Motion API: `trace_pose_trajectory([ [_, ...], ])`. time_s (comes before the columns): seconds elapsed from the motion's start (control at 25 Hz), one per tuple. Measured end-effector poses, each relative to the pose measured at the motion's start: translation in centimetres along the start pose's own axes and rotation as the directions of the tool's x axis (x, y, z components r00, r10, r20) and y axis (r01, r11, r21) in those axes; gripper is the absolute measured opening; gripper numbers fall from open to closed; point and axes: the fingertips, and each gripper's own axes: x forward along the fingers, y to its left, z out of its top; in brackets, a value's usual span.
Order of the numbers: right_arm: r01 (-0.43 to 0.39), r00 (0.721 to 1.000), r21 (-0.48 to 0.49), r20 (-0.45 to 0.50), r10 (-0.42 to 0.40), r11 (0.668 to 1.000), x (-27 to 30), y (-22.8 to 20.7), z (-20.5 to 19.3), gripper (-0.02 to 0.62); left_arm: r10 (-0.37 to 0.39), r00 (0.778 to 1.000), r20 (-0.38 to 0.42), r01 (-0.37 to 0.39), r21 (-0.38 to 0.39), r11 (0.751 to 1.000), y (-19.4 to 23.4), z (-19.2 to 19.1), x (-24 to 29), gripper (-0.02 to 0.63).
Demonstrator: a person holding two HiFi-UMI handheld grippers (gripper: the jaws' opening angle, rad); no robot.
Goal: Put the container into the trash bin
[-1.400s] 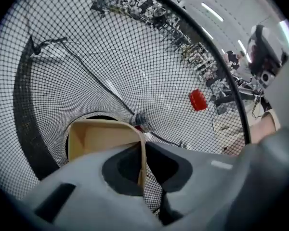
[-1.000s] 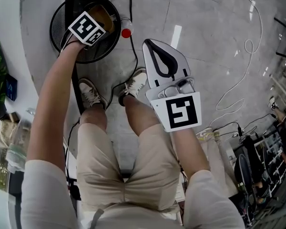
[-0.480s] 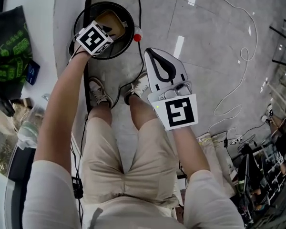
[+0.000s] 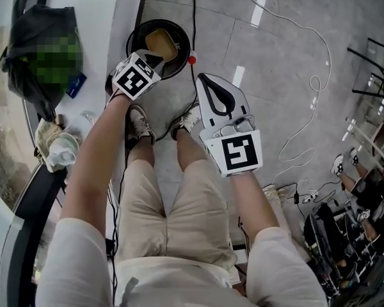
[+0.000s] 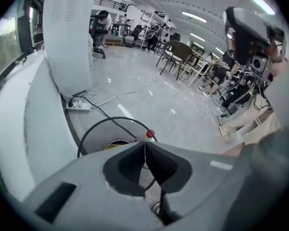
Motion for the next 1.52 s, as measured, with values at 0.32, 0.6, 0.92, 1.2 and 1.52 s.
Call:
trace_pose_trajectory([
  [0.32,0.030,0.999,0.015,-0.020,-0.030,0.999,-4.8,3.0,5.8,0.002,0.023,0.995,0.097,-0.019,-0.044,0.999,-3.6,1.4,-8.1,0.018],
  [0.6,-0.051,0.999,-0.029,-0.013,0.051,0.998,-8.0,5.7,11.1,0.002,0.171,0.956,0.237,-0.148,-0.115,0.982,-3.9,4.8,-16.9,0.017],
  [0.92,-0.053,0.998,-0.064,0.030,0.055,0.997,-13.0,8.0,18.1,0.002,0.293,0.893,0.342,-0.236,-0.201,0.951,-6.0,7.5,-28.8,0.017],
  [1.2,-0.066,0.991,-0.029,0.111,0.069,0.997,-16.9,10.8,23.5,0.002,0.348,0.834,0.427,-0.246,-0.277,0.929,-9.2,10.8,-37.0,0.017],
  [1.52,0.023,0.979,-0.015,0.204,-0.019,1.000,-21.1,10.3,28.8,0.002,0.371,0.751,0.547,-0.281,-0.243,0.928,-12.3,16.2,-45.8,0.017],
])
